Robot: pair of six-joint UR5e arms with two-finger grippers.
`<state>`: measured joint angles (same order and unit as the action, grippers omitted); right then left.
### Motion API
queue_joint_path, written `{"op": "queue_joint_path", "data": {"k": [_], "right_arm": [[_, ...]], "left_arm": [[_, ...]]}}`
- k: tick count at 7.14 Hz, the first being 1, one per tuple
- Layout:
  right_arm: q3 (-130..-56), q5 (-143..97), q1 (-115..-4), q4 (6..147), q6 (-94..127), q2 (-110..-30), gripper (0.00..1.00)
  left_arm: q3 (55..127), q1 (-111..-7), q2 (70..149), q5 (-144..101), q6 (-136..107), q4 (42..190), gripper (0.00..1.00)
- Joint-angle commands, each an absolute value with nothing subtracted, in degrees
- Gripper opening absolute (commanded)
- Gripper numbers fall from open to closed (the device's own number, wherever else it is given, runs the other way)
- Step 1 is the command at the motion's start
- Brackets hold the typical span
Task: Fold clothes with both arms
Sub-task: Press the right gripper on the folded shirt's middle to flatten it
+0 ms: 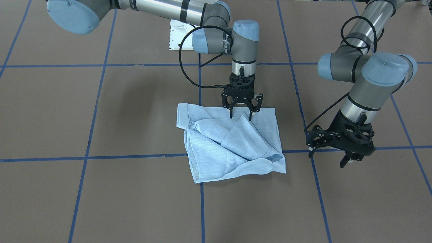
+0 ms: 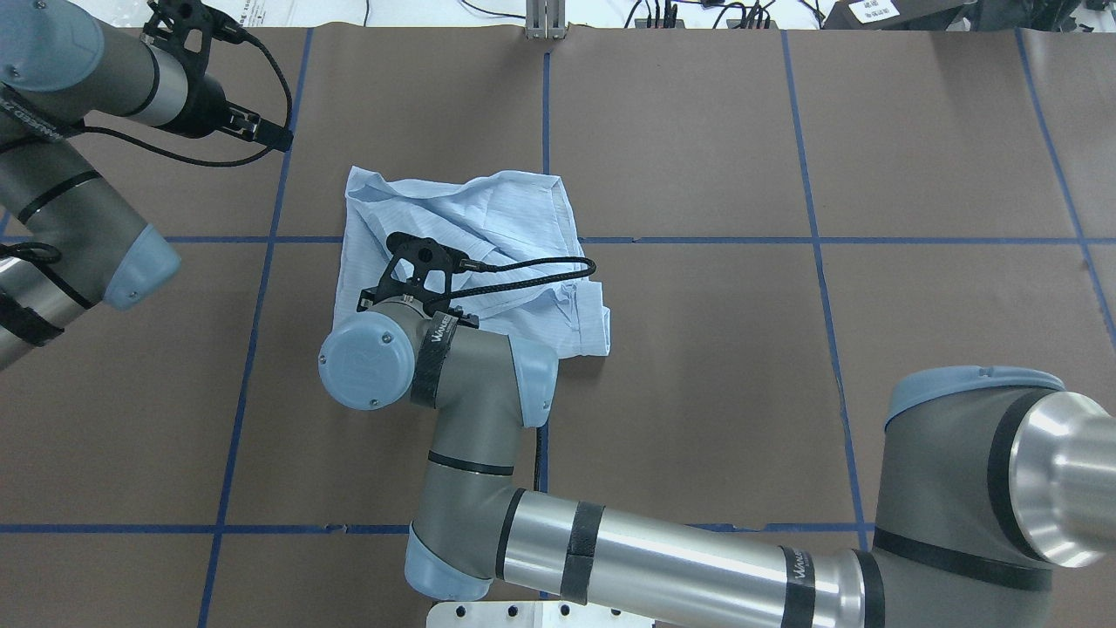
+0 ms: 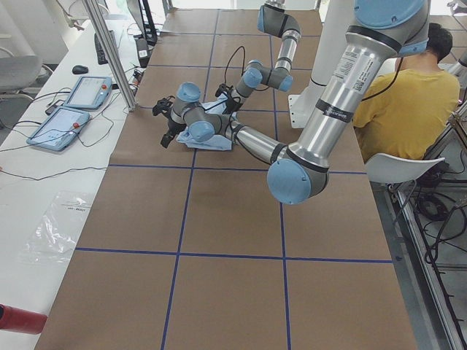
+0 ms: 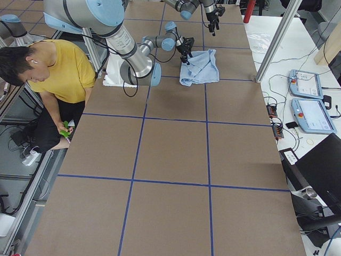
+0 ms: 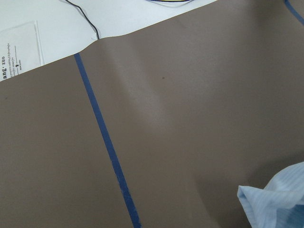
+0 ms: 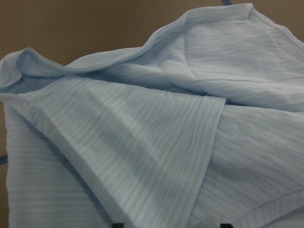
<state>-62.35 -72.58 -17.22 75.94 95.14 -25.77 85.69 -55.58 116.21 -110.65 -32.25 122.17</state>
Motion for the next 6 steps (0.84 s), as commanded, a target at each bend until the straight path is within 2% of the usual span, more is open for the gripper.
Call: {"op": "queue_joint_path", "data": {"k": [1,2,3,6], "right_arm": [[-62.31,-72.51,-16.79,75.85,97.11,-25.66,0.49],[-62.31,-72.51,-16.79,75.85,97.21,-25.58,0.28],[-62.31,-72.51,-16.79,75.85,97.56,-25.49,0.01],[-62.66,-72.68,-18.44,75.50,98.26,-24.96,0.00]], "left_arm": [[85.69,-55.63,116.19,-110.65,-32.34,122.25,1.00],[85.69,-55.63,116.19,-110.65,-32.34,122.26,1.00],[85.69,-55.63,116.19,-110.65,-32.34,122.26,1.00],[85.87,-55.63,115.93,-110.65,-32.43,122.26,1.00]]}}
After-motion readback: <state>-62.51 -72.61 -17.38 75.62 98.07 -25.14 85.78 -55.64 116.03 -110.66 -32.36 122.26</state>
